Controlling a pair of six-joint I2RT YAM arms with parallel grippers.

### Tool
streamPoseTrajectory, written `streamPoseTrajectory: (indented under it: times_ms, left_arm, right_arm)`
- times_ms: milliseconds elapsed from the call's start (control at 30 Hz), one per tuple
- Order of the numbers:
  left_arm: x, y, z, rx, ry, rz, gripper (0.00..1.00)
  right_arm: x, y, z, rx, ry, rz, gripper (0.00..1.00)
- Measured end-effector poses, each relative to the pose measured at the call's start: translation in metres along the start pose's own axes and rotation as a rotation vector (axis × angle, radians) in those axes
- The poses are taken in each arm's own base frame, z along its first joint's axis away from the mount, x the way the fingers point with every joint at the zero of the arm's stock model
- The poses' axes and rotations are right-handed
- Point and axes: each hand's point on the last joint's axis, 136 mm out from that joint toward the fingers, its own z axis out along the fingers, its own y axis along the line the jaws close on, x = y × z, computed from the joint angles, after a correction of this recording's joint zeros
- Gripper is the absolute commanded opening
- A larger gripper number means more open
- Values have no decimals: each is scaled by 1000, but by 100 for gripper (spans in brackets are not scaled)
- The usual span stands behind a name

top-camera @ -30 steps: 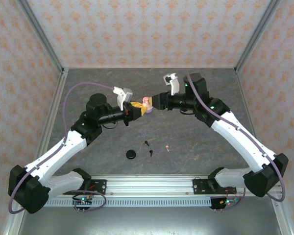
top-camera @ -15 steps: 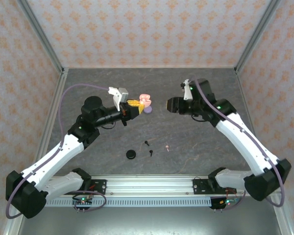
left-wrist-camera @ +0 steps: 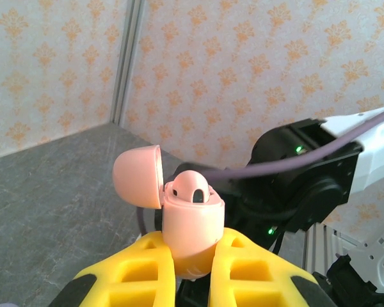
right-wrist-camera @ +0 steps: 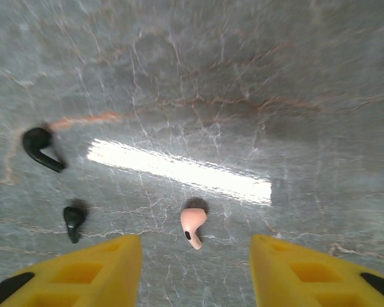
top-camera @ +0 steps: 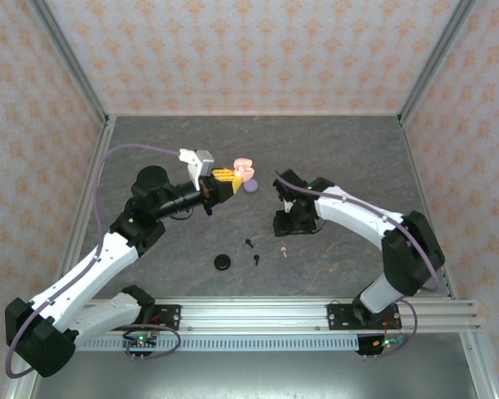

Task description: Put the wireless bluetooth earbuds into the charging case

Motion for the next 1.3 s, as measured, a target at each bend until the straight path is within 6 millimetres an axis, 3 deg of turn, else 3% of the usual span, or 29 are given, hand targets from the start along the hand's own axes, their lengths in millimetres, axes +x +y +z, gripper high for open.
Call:
streamPoseTrajectory:
  times_ms: [233, 533, 933, 1300]
  left_arm:
    - [1, 0, 0, -2, 5, 1, 4]
    - [2, 1, 0, -6, 8, 2, 4]
    - [5, 2, 0, -11, 19, -3, 4]
    - [5, 3, 0, -14, 20, -3, 4]
  right_arm:
    - [14, 1, 32, 47, 97, -40, 37]
    - [23, 2, 47, 70, 146, -72, 30]
    - [28, 3, 56, 86, 171, -90, 26]
    - [21, 8, 47, 66, 125, -86, 20]
